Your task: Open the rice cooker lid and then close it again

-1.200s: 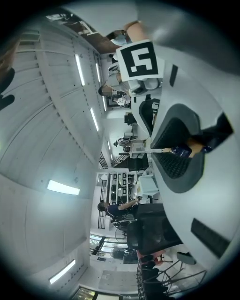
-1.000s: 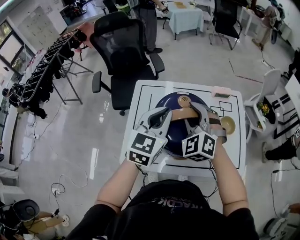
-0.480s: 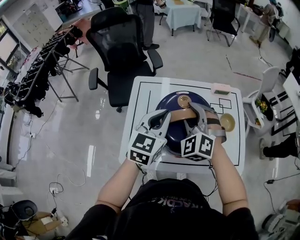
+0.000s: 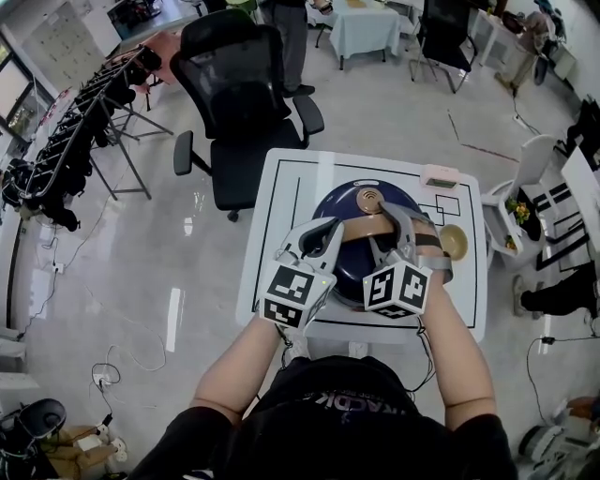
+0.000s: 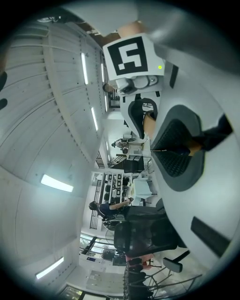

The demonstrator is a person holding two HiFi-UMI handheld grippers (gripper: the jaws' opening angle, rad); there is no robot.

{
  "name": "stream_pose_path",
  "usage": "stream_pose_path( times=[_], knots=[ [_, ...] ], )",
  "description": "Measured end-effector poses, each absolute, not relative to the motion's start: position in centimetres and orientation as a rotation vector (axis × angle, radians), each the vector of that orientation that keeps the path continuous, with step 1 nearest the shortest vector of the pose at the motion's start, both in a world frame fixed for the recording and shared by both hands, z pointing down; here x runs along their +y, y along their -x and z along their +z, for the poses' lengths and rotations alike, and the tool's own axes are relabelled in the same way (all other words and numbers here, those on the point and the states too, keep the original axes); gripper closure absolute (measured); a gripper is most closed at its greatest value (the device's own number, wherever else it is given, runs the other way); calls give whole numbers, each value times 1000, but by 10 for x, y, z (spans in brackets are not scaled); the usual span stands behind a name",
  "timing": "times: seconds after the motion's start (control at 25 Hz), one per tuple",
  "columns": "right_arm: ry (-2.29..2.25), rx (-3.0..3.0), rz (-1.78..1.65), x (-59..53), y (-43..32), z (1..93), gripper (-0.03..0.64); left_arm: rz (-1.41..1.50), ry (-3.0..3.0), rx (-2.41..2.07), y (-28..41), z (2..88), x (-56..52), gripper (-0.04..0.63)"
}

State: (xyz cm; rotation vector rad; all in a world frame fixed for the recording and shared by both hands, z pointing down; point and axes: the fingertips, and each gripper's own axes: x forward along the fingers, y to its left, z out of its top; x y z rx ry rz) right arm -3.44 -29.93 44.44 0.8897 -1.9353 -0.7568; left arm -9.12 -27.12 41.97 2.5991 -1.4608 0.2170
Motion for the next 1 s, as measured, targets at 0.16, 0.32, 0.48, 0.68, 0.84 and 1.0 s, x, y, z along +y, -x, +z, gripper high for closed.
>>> stream_pose_path(
  times=[0.16,0.32,0.48,0.68,0.84,1.0],
  knots=[
    [-893,-1921,-799,-298,34,445,449,213,-2595,-1443,91,421,-270,588],
    [-921,-1904,-844,-298,33,444,445,203,-2595,-1409,92,419,-269,586],
    [-968,-1890,-817,-295,28,443,436,220,-2634,-1355,90,419,-265,549],
    [-1033,-1840,-801,-288,23,439,436,213,-2690,-1280,91,411,-258,535],
    [-1122,-1856,-765,-271,14,432,437,187,-2737,-1229,90,403,-250,535],
    [-1324,-2048,-575,-248,2,411,462,207,-2777,-1171,83,402,-240,535]
  ],
)
